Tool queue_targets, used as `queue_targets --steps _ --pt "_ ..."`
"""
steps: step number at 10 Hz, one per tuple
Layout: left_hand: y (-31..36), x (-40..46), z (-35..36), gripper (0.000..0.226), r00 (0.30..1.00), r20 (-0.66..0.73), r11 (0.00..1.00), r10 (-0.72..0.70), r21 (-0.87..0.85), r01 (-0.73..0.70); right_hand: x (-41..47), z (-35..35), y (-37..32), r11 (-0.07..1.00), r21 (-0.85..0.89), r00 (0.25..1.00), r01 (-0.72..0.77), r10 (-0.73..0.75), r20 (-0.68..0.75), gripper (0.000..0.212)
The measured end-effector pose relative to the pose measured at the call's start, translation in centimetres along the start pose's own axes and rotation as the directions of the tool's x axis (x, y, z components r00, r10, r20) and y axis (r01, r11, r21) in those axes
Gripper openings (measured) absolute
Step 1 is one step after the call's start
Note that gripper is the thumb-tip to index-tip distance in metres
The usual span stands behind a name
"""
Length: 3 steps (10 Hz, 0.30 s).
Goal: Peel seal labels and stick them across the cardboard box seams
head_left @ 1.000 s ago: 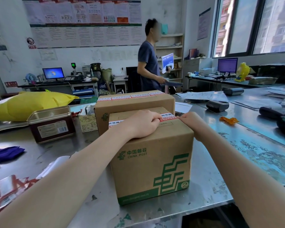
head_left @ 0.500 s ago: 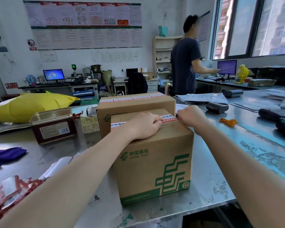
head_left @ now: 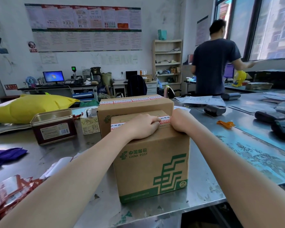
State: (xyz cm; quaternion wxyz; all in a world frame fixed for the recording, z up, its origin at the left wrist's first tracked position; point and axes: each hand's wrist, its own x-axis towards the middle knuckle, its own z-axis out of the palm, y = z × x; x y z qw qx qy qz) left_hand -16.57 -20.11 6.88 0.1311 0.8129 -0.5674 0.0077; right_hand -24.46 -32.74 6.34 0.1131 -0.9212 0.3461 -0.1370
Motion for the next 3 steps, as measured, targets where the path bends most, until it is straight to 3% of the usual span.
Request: queue_targets --steps 1,3 --pt "-0.5 -0.6 -0.6 0.039 1.000 -0.013 0.999 -0.025 -0.025 0.025 -1.0 -0.6 -0.5 1.000 0.008 0.999 0.016 -0.015 -0.051 0.015" --pt "-4.5 -2.1 -3.0 0.040 0.988 -0.098 0.987 -0.120 -0.117 0.108 -0.2 -1.5 -3.5 0.988 0.045 0.983 0.146 -0.140 -0.119 0.025"
